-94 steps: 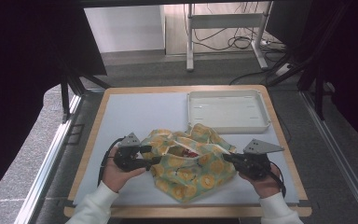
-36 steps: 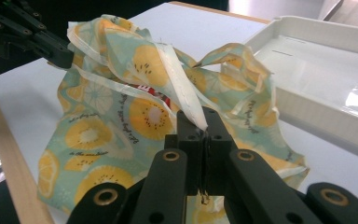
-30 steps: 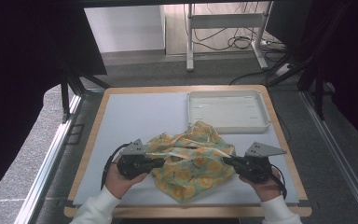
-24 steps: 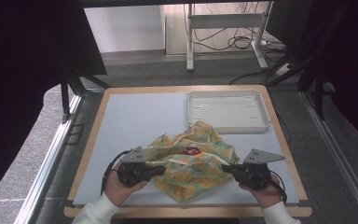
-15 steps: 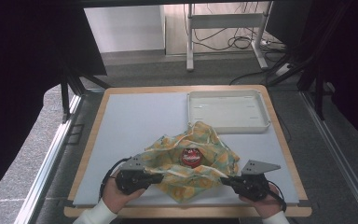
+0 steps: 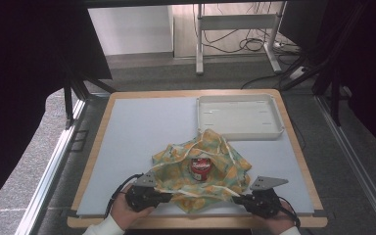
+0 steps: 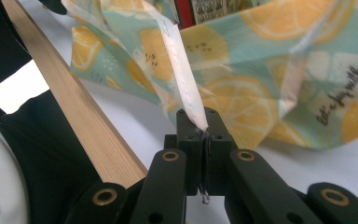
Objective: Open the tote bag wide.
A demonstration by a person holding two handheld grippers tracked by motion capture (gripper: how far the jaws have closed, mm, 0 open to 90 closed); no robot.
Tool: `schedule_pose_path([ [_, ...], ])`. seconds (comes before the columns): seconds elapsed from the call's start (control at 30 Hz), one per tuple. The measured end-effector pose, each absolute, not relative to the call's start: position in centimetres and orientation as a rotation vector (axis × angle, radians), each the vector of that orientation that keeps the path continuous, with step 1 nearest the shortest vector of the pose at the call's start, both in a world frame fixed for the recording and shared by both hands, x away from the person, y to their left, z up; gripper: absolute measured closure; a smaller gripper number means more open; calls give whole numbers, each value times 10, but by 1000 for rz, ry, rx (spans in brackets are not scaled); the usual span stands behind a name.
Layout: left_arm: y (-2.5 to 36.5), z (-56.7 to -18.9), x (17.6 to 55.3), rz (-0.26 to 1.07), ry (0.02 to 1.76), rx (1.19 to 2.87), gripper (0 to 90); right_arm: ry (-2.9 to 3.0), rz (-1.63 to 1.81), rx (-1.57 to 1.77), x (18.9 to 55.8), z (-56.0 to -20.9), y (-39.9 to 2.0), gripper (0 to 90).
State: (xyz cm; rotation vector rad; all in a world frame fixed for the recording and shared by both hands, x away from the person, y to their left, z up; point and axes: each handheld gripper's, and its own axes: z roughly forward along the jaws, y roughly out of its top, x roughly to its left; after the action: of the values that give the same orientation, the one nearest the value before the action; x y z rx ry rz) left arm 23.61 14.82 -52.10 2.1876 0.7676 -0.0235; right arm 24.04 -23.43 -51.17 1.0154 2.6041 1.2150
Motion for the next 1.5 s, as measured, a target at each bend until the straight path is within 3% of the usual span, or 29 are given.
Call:
schedule_pose_path([
  [0.53, 141, -536, 238, -63, 780, 2248, 883, 2632, 1158, 1047, 241, -521, -235, 839],
  [0.6, 141, -535, 238, -50, 777, 2246, 829, 2604, 1163, 1025, 240, -518, -233, 725],
  [0.67, 141, -535, 238, -35, 781, 2234, 799, 2595, 1162, 1023, 239, -518, -233, 673],
  [0.7, 142, -534, 237, -26, 782, 2227, 718, 2560, 1167, 1035, 239, -515, -233, 534],
  [0.77, 146, -529, 235, -3, 790, 2196, 600, 2516, 1192, 1043, 239, -510, -236, 443],
  [0.8, 148, -526, 235, 5, 790, 2187, 600, 2516, 1192, 1043, 239, -510, -236, 443],
  [0.9, 161, -511, 229, 66, 794, 2119, 421, 2428, 1278, 1061, 236, -494, -248, 321],
  [1.03, 169, -500, 223, 94, 779, 2076, 381, 2387, 1327, 1066, 233, -486, -253, 272],
  [1.13, 172, -490, 221, 120, 773, 2043, 389, 2375, 1355, 1046, 234, -479, -251, 282],
  [1.2, 171, -483, 221, 134, 782, 2028, 426, 2379, 1361, 1032, 236, -474, -247, 344],
  [1.27, 168, -478, 222, 142, 781, 2025, 484, 2394, 1370, 1008, 239, -469, -243, 440],
  [1.3, 166, -475, 223, 144, 774, 2028, 569, 2400, 1384, 997, 243, -465, -239, 564],
  [1.33, 164, -473, 224, 145, 768, 2030, 626, 2405, 1377, 998, 245, -463, -236, 623],
  [1.37, 161, -471, 225, 146, 763, 2032, 626, 2405, 1377, 998, 245, -463, -236, 623],
  [1.5, 146, -466, 234, 168, 754, 2076, 824, 2480, 1339, 968, 255, -463, -215, 832],
])
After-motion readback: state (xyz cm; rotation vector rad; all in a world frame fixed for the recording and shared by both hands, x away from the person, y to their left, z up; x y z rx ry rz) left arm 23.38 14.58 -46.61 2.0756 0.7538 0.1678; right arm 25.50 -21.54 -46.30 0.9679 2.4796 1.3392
